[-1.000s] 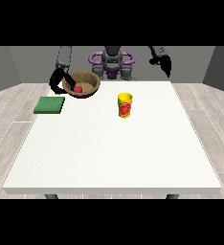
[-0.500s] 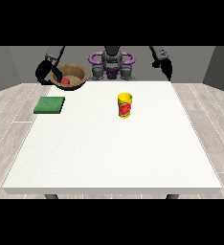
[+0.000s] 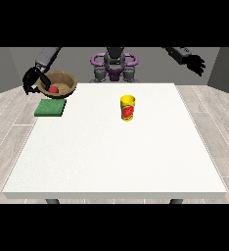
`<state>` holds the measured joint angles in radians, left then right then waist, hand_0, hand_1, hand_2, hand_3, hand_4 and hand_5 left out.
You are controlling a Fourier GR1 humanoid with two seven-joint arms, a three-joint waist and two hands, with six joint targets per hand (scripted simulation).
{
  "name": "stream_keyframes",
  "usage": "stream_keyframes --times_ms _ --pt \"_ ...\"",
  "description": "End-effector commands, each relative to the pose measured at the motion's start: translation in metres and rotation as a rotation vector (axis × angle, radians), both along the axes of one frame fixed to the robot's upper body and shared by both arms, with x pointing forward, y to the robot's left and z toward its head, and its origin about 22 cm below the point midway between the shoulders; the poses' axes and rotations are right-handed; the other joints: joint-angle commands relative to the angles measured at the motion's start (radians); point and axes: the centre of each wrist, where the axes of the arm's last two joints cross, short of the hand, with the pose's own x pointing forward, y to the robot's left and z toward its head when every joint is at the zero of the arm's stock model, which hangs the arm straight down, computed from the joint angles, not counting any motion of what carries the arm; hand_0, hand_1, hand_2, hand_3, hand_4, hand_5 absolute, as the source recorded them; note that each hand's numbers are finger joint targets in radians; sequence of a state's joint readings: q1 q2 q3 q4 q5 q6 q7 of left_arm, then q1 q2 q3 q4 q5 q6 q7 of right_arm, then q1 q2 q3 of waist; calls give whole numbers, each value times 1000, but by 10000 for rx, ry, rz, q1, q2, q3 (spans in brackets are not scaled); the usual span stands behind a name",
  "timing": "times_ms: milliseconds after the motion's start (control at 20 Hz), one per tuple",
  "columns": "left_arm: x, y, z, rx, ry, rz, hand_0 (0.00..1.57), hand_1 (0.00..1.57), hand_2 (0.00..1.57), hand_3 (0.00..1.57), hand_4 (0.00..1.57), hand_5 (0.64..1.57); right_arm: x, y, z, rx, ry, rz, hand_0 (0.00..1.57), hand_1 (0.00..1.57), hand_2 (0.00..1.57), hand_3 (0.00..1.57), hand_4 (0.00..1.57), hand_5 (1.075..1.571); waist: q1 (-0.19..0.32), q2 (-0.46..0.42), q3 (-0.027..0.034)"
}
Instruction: Pick the cup and pour the ball into the bowl, then pick the bowl and place it on the pad
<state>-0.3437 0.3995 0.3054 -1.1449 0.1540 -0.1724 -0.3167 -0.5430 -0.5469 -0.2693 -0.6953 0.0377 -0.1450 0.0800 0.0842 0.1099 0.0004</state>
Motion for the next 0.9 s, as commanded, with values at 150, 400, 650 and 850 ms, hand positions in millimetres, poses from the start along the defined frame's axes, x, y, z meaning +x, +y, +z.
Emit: stream_keyframes --times_ms 150,400,650,850 --pt "-28 102 42 -321 -1191 764 0 0 0 0 1266 1571 -7 3 -10 -276 -1221 -63 1571 1571 1571 0 796 1566 -64 938 -11" --pt "-36 120 54 -466 -988 641 0 0 0 0 1193 1557 -16 -20 -9 -130 -1169 -350 1571 1571 1571 0 747 1566 -2 802 -3" --pt "-22 97 58 -36 -1956 627 0 0 0 0 1188 1558 -19 -60 27 -437 -1509 -1947 1218 1218 1411 1299 0 1553 254 1683 5" --pt "-23 116 83 -190 -2019 373 0 0 0 0 1174 1549 -7 -55 35 318 -1485 -1407 420 420 562 917 0 1518 213 1848 2"
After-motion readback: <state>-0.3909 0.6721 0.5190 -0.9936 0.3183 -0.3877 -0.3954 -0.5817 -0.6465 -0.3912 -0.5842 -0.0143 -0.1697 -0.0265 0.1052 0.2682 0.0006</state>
